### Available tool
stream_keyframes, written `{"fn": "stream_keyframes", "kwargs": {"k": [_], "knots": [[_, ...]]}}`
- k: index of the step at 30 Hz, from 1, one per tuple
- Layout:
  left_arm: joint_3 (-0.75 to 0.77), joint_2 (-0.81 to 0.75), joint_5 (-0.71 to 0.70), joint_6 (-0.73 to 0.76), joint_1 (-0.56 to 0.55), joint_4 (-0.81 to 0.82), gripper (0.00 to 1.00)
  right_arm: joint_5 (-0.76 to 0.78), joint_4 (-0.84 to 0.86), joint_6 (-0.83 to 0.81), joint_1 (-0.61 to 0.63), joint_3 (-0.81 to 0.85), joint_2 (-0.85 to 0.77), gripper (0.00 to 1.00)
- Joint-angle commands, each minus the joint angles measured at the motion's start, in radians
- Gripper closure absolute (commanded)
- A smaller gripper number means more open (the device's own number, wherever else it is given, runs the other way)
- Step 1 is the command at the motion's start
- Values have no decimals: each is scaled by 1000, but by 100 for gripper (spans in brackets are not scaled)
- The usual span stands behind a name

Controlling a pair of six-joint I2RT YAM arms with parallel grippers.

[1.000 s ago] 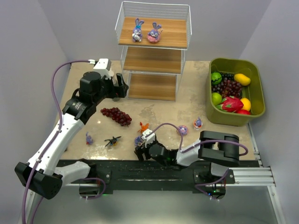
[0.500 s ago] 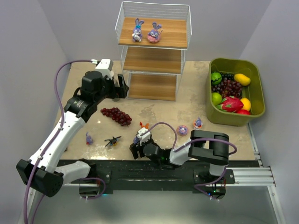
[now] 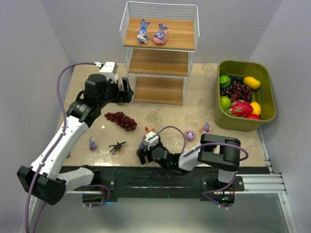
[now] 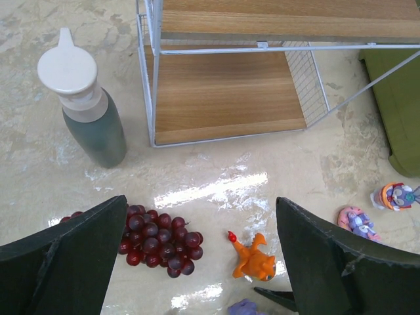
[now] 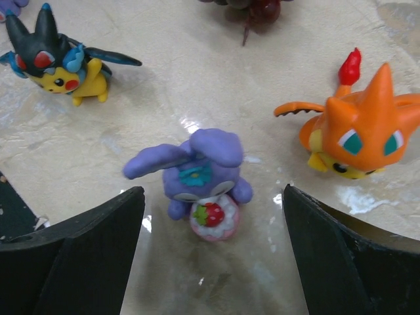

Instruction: Place and organize the plastic toys onto the shelf

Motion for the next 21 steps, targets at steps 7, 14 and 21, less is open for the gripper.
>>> {"fn": "stream_keyframes", "kwargs": {"k": [7,14,21], "knots": [[19,-13,22,11,7,8,1,-251,-22,-146,-100,-22,10,10],[16,-26,4,20,7,-7,0,-306,-24,-166,-100,-1,42,12],[10,-27,7,22,7,-7,1,-285,-26,-167,-100,7,47,32]]}}
